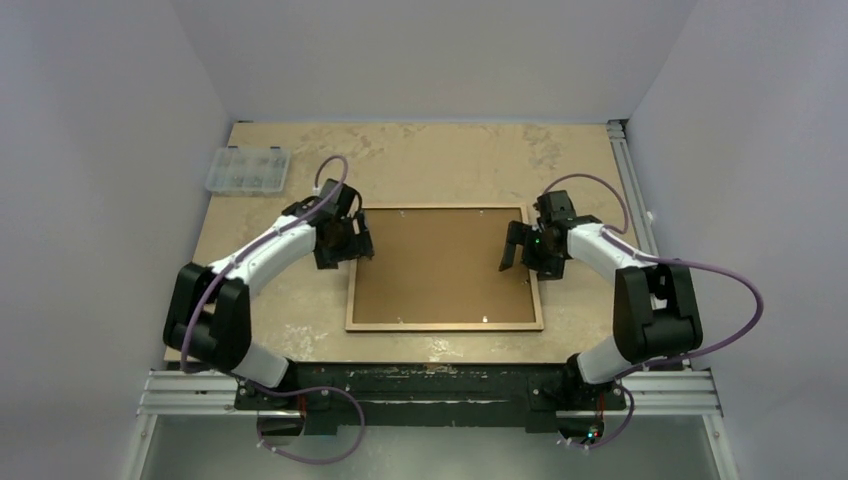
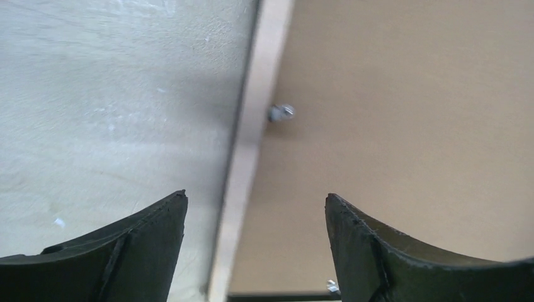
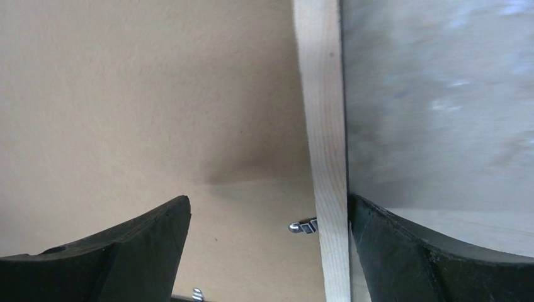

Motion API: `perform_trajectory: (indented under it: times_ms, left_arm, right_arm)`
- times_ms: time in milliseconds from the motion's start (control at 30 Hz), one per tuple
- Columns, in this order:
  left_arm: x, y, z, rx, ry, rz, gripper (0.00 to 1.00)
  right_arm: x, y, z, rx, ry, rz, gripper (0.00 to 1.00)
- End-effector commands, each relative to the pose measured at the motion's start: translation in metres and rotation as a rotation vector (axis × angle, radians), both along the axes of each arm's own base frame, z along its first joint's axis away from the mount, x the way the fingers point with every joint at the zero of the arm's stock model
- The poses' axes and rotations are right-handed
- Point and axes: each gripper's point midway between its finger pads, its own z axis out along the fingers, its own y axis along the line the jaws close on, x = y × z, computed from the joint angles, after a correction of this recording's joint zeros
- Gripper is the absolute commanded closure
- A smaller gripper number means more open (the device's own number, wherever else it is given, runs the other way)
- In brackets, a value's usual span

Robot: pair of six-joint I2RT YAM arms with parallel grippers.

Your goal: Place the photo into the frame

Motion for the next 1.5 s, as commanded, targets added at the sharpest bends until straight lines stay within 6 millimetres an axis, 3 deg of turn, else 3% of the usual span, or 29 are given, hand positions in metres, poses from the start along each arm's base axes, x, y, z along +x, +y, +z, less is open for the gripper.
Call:
perform_trajectory:
  times_ms: [0,133,267,433,567,733,867,1033,1133,1333,1467]
  left_arm:
    - [-0.005,0.013,0.049,0.013,-0.131,-0.002,0.20]
    - [-0.019,0.013,0.080,-0.031,-0.232,-0.047,0.15]
    - [-0.036,-0.004,0.107,-0.113,-0.356,-0.152,0.07]
    - [-0.060,-0.034,0.121,-0.160,-0.431,-0.302,0.00]
    - [-0.077,-0.060,0.120,-0.216,-0.470,-0.420,0.00]
    - [-0.094,-0.091,0.114,-0.250,-0.477,-0.548,0.00]
    - [-0.098,-0.114,0.116,-0.254,-0.522,-0.636,0.00]
    - [-0.099,-0.133,0.116,-0.198,-0.592,-0.761,0.01]
    - [-0.100,-0.142,0.114,-0.155,-0.628,-0.838,0.01]
    - [-0.104,-0.159,0.102,-0.006,-0.705,-1.002,0.01]
    - [-0.109,-0.171,0.093,0.105,-0.750,-1.084,0.01]
  right_arm:
    - [-0.018,0.048,-0.006,0.055,0.039,0.090,0.06]
    - [-0.021,0.075,-0.004,0.038,0.029,0.156,0.08]
    - [-0.023,0.091,0.003,-0.028,0.003,0.222,0.09]
    - [-0.037,0.080,0.007,-0.114,0.000,0.245,0.08]
    - [-0.056,0.066,0.005,-0.136,0.011,0.247,0.11]
    - [-0.078,0.061,-0.008,-0.117,0.051,0.245,0.25]
    - [-0.080,0.061,-0.015,-0.111,0.056,0.240,0.40]
    - [-0.071,0.070,-0.011,-0.085,0.043,0.248,0.83]
    - [-0.059,0.077,0.006,-0.074,0.006,0.259,1.00]
    - [-0.036,0.090,0.051,-0.047,-0.061,0.271,1.00]
    - [-0.033,0.098,0.073,-0.010,-0.068,0.282,1.00]
